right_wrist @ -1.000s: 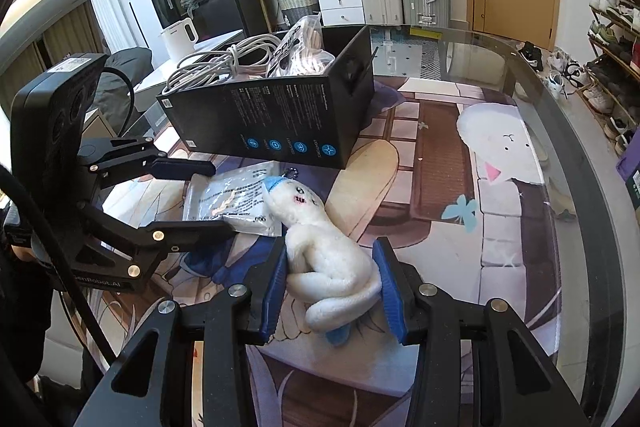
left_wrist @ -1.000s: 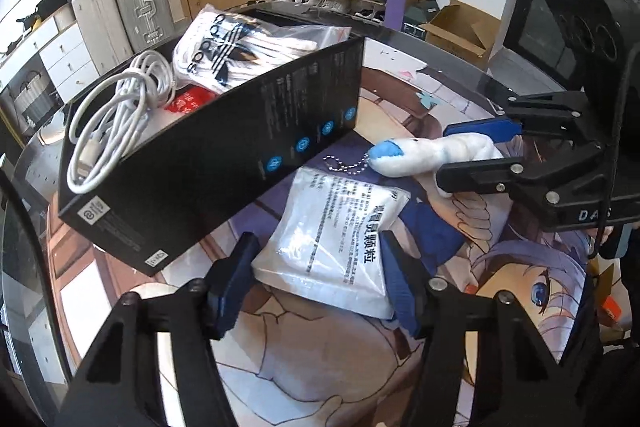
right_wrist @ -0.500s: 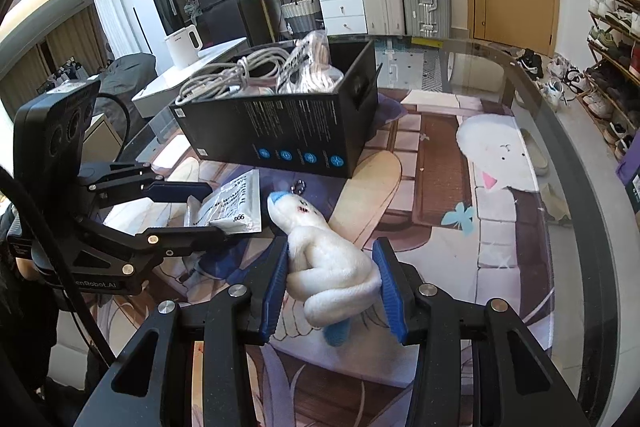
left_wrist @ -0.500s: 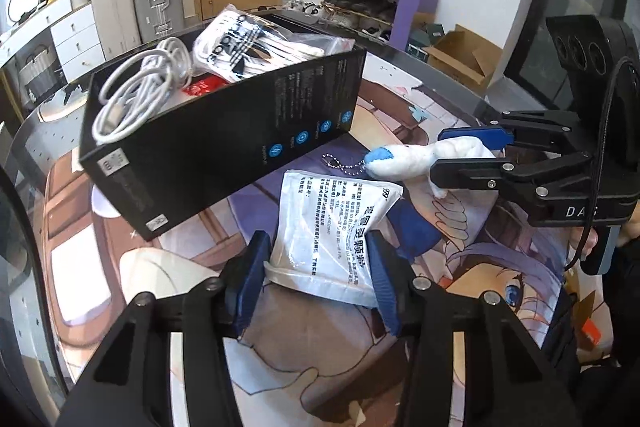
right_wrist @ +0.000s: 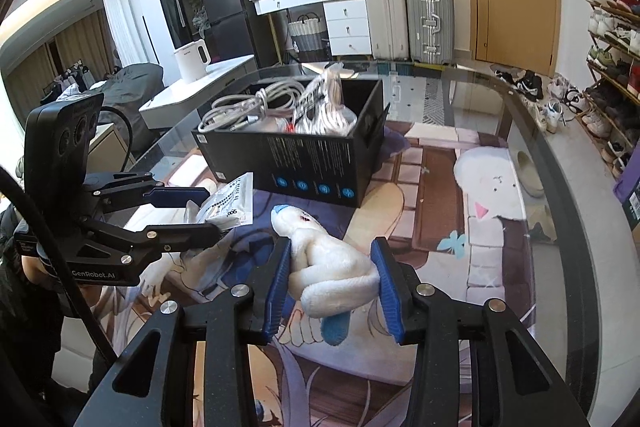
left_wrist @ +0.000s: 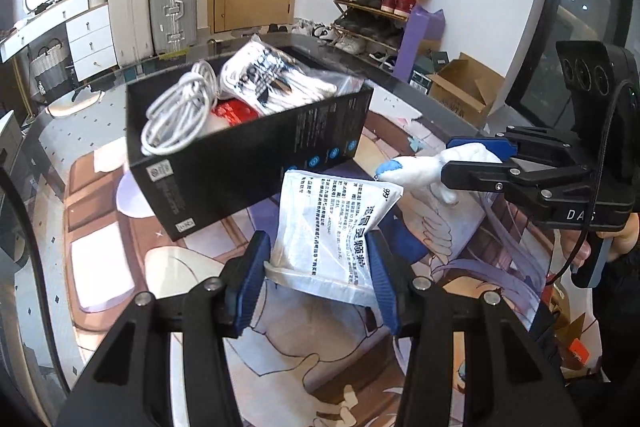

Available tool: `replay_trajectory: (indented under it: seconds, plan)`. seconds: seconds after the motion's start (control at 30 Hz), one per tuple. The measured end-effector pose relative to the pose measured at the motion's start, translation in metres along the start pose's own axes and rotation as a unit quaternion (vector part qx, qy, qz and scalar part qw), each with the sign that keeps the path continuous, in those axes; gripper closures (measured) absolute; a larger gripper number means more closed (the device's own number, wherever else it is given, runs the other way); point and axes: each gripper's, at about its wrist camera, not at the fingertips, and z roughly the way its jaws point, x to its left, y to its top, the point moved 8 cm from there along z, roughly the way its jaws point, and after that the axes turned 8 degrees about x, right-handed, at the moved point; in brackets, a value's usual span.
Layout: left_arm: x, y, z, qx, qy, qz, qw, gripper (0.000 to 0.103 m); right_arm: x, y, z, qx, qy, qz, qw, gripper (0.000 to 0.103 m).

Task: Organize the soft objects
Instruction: 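Lift the packet and plush toy and carry both over the black box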

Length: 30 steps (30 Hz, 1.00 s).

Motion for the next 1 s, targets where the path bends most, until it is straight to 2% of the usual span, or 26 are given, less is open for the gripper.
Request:
replay_trajectory:
  seconds: [0.5,0.77,1.0]
  plan:
    - [0.017,0.035,-0.05,-0.068,0.026,-0.024,0.9971,0.055,0.016,0.04,-0.046,-0.05,-0.008,-0.029,0.998,0.063]
    - [0.038,0.06,-0.06,-0.087,0.049,-0.036,0.9944,0.055,0.022,0.072,-0.042,-0.055,-0.014,-0.05,0.997,0.063]
    - [0.061,0.073,-0.053,-0.086,0.071,-0.053,0.9923,0.055,0.027,0.093,-0.02,-0.039,-0.019,-0.078,0.996,0.063]
